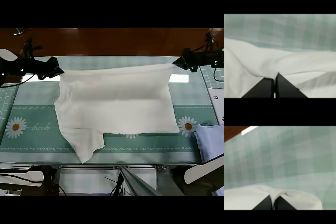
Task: Fold the shirts.
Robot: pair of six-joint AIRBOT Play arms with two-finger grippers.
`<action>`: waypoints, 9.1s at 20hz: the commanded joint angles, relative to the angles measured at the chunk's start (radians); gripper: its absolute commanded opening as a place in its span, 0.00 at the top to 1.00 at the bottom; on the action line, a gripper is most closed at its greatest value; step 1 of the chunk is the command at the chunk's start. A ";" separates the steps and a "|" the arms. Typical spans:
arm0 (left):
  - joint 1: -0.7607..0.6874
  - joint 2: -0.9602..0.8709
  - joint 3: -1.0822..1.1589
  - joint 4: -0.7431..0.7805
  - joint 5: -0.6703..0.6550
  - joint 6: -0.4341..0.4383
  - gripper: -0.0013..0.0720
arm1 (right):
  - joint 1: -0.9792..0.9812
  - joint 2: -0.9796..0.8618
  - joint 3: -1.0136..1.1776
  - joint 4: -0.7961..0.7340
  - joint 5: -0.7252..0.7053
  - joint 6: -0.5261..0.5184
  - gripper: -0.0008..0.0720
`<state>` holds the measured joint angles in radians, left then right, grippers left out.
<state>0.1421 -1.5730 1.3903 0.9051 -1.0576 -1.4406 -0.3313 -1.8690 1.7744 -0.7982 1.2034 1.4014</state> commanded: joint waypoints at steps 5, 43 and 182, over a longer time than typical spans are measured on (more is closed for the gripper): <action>-0.001 -0.006 -0.214 0.060 -0.191 0.011 0.94 | 0.004 -0.043 -0.048 -0.211 0.222 0.001 0.96; 0.035 0.454 -1.083 -0.285 -0.025 0.288 0.94 | -0.325 0.733 -1.197 -0.373 0.084 0.016 0.14; -0.176 1.055 -0.779 -0.019 0.140 -0.013 0.94 | 0.223 1.024 -1.310 -0.045 -0.232 0.240 0.14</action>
<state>-0.0341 -0.5186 0.6121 0.8864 -0.9443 -1.4521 -0.1001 -0.9016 0.7078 -1.0481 1.1484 1.6474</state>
